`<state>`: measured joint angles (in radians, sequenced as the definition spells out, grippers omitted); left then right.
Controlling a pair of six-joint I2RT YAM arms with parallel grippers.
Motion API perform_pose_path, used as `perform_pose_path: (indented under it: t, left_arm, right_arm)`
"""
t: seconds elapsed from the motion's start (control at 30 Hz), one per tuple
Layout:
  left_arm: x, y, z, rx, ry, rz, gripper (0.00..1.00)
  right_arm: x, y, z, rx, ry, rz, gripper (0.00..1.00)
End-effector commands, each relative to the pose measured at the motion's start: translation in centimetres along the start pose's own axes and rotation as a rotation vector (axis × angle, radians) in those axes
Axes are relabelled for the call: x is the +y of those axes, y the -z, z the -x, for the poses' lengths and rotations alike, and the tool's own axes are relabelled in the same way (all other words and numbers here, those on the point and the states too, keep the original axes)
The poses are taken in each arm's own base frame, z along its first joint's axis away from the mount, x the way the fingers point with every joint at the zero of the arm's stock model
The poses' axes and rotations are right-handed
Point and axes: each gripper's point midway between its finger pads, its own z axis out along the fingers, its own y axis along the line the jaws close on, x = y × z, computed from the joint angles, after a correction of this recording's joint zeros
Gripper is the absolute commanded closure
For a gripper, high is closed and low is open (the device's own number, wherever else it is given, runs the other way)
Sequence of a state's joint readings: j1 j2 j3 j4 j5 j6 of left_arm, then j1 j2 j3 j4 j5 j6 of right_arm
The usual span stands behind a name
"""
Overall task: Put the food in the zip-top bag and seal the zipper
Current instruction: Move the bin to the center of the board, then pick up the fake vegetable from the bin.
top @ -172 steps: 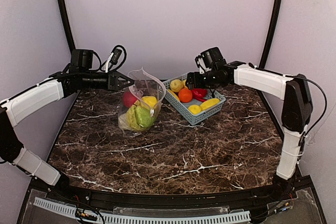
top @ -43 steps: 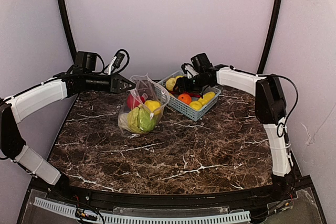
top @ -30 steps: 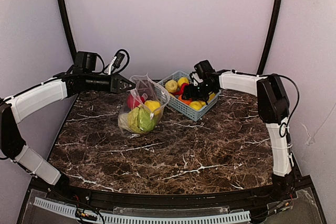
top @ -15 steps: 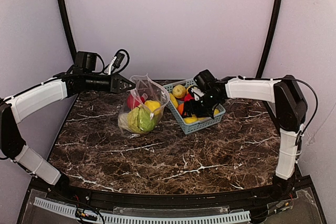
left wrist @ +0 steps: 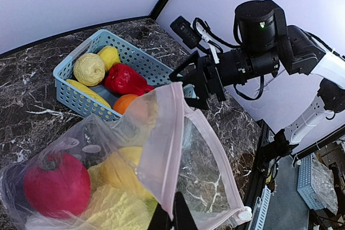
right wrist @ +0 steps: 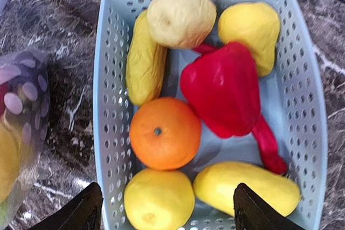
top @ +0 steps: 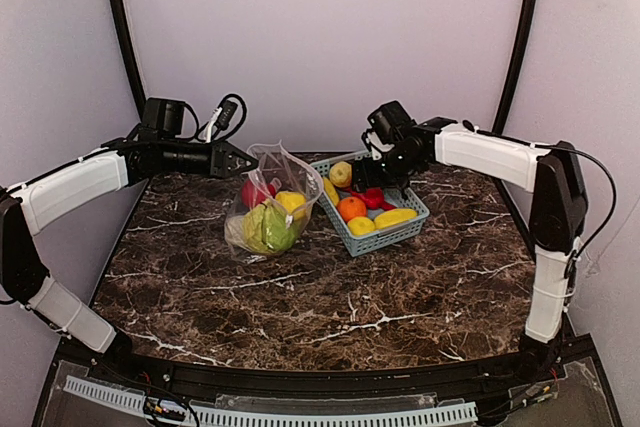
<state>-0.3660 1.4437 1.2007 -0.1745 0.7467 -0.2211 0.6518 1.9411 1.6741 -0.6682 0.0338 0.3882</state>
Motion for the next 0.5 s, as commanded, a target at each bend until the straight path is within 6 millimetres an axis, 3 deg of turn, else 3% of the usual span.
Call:
perform_pose_path:
  t: [0.0,0.13,0.27,0.47]
  left_arm:
    - [-0.3,0.2,-0.2,0.003,-0.013,-0.001,0.99]
    - [-0.4,0.3,-0.1,-0.001,-0.014,-0.003,0.99]
    - [-0.4,0.3,-0.1,-0.002,-0.016,-0.003,0.99]
    - [-0.5,0.4,0.0,-0.003,-0.017,-0.003,0.99]
  right_arm:
    - [-3.6,-2.9,1.9,-0.015,0.016,-0.143,0.21]
    - [-4.7,-5.2,3.5,-0.019,0.009,-0.146,0.24]
    - [-5.2,-7.4,4.8,-0.021,0.009,-0.104,0.20]
    - [-5.0,-10.1,4.6,0.016,0.000,-0.017,0.18]
